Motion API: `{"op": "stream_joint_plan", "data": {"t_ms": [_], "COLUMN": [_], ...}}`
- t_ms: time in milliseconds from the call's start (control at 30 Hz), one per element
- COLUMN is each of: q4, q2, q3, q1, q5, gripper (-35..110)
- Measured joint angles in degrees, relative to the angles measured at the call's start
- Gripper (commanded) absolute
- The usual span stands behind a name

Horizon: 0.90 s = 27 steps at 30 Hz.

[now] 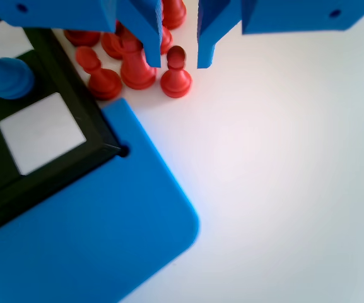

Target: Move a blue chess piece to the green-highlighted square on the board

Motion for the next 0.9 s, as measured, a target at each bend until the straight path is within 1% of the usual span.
{"op": "stream_joint_plan", "data": {"t_ms": [100,233,367,567,767,900], "q4": [1.14,6.77,13.8,27.07,36.83,38.23], "q2": [0.0,0.35,2.02,5.89,9.76,12.3], "q3": [-0.09,-1.58,-5.01,-10.63,-15.29,-16.61], "q1": [0.35,0.79,0.7,-1.32,-5.8,-11.6], "q5": [-1.05,-2.55,-2.99,-2.37,0.53,6.86], "gripper": [10,10,10,8,7,7]}}
